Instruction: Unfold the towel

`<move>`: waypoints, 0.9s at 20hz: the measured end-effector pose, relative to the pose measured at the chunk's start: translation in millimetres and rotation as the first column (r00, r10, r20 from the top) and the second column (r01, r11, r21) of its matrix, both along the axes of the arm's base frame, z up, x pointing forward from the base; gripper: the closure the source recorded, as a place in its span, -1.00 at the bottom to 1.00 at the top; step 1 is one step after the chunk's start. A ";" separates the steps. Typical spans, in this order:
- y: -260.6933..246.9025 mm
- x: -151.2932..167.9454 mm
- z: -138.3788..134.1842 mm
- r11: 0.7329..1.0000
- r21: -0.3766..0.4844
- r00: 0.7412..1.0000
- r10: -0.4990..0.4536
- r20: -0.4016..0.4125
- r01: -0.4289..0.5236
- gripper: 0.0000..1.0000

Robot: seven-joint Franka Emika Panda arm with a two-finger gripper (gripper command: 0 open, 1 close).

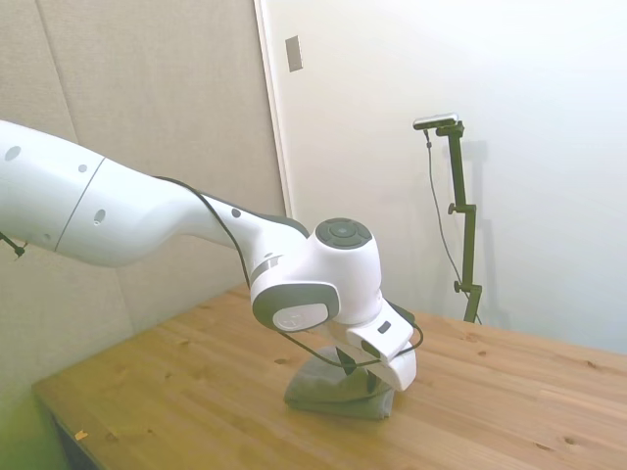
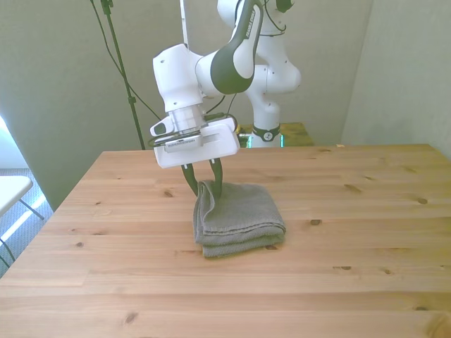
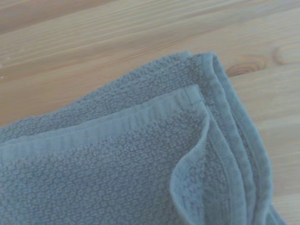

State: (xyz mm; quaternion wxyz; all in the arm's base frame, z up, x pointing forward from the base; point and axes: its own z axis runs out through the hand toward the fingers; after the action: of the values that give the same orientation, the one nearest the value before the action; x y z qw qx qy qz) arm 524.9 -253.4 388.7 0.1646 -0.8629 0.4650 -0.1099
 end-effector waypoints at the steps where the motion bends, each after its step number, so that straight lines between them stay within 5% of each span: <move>1: 1.5 0.9 0.2 1.000 -0.001 1.000 0.002 0.002 -0.002 1.00; 8: 31.1 5.4 18.4 0.999 -0.007 0.998 0.051 0.037 -0.051 1.00; 18: 140.7 -9.1 68.9 0.977 -0.058 0.969 0.210 0.127 -0.205 1.00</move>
State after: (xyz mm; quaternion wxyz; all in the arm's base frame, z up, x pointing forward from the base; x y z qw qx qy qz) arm 515.8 -112.7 457.6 0.1865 -0.9010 0.3576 -0.1596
